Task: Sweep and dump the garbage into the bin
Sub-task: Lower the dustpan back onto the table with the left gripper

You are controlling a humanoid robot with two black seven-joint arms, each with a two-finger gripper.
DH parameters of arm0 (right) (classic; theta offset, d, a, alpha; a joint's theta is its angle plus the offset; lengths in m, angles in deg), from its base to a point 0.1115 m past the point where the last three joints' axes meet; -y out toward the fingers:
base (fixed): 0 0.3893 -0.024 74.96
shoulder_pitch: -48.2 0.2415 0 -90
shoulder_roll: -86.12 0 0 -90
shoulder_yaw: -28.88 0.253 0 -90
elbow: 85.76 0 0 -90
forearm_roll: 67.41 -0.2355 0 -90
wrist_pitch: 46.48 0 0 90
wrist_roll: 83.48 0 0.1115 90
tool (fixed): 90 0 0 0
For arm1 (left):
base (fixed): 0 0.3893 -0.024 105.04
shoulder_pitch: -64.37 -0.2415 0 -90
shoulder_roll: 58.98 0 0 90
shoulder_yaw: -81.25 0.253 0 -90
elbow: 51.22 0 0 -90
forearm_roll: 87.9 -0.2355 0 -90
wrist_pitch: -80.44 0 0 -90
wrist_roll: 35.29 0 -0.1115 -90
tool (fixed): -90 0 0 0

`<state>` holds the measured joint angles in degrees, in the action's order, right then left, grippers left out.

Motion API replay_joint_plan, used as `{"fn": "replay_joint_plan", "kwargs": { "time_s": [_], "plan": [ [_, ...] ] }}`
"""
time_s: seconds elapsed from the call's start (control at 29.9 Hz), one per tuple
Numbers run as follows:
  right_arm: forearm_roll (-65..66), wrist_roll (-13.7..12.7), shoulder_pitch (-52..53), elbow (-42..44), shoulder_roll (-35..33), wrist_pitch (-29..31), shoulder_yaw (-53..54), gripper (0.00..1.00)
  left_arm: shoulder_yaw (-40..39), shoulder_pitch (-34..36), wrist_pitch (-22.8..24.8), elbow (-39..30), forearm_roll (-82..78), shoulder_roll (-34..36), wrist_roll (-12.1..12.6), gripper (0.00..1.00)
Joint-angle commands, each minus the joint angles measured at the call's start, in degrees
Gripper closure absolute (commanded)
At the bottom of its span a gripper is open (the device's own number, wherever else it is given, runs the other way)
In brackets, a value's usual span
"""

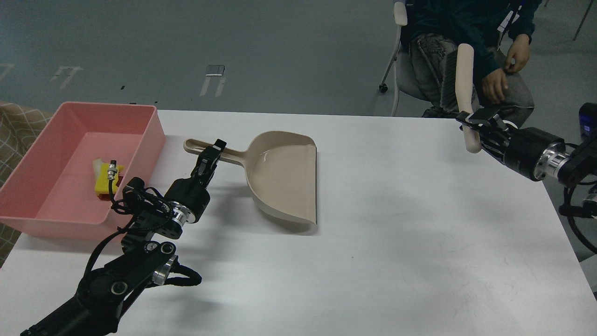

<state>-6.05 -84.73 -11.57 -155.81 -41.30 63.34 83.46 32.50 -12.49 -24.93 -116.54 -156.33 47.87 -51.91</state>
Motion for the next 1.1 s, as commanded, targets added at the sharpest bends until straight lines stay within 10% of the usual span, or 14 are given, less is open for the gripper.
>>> {"fn": "replay_joint_plan", "kwargs": {
  "time_s": [0.0, 0.43, 0.5, 0.7, 1.07],
  "plan": [
    [0.0, 0.0, 0.1, -0.1, -0.1, 0.0, 0.0, 1.0, 0.0, -0.6, 0.0, 1.0, -1.8, -0.8, -0.2, 1.0],
    [0.0, 0.0, 0.0, -0.1, -0.1, 0.0, 0.0, 1.0, 0.0, -0.7, 0.1, 3.8, -2.0, -3.5, -0.9, 0.95],
    [0.0, 0.0, 0.0, -0.1, -0.1, 0.0, 0.0, 1.0, 0.0, -0.7, 0.1, 3.8, -2.0, -3.5, -0.9, 0.87],
    [0.0, 0.2, 0.0, -0.1, 0.0, 0.2, 0.0, 1.0, 0.0, -1.0, 0.2, 3.7, -1.0, -3.5, -1.3, 0.11],
    [0.1, 0.4, 0.2, -0.1, -0.3, 2.1, 0.1, 1.0, 0.0, -4.4, 2.4, 2.7, -1.4, -3.3, -1.5, 0.02]
  ]
}}
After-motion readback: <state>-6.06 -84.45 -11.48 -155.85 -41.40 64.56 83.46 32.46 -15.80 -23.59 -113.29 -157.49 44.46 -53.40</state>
